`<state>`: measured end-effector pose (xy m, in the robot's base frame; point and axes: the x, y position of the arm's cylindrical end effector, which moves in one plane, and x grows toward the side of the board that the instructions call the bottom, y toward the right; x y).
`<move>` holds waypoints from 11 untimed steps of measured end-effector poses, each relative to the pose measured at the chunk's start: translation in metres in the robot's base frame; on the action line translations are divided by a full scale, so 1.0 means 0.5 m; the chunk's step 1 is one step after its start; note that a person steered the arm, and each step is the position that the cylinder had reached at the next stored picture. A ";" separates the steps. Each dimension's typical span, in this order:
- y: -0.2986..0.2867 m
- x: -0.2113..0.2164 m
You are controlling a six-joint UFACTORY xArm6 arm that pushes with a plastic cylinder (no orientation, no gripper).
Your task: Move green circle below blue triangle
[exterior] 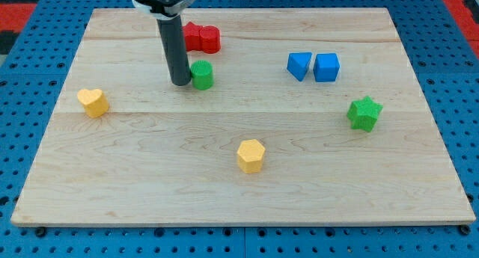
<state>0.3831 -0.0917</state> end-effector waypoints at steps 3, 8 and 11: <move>0.008 -0.052; 0.246 0.073; 0.365 0.139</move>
